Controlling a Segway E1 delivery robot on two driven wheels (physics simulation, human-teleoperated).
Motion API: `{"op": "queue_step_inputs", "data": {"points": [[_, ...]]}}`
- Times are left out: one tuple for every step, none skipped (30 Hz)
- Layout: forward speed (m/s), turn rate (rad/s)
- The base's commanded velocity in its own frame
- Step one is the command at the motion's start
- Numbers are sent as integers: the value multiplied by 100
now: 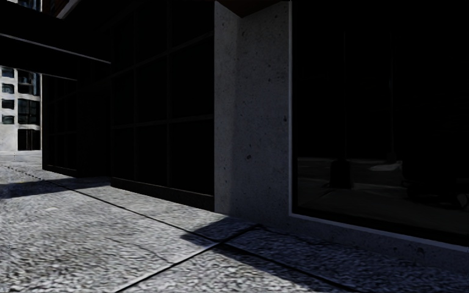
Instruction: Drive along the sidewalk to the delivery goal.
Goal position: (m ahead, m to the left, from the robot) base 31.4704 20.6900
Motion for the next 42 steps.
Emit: {"op": "queue_step_inputs", "data": {"points": [[151, 108], [151, 108], [151, 108], [151, 108], [151, 108], [151, 108], [151, 108], [151, 108], [151, 109], [151, 109], [151, 109], [151, 109], [150, 109], [150, 109], [150, 109], [150, 109], [150, 109], [150, 109], [150, 109], [151, 99], [152, 74], [152, 74], [152, 54], [152, 44], [158, 28], [158, 28], [170, 17], [175, 10], [175, 10], [179, 0], [185, 0], [192, 0], [192, 0], [200, 0], [200, 0], [200, 0], [200, 0], [200, 0], [200, 0], [200, 0], [200, 0], [200, 0]]}}
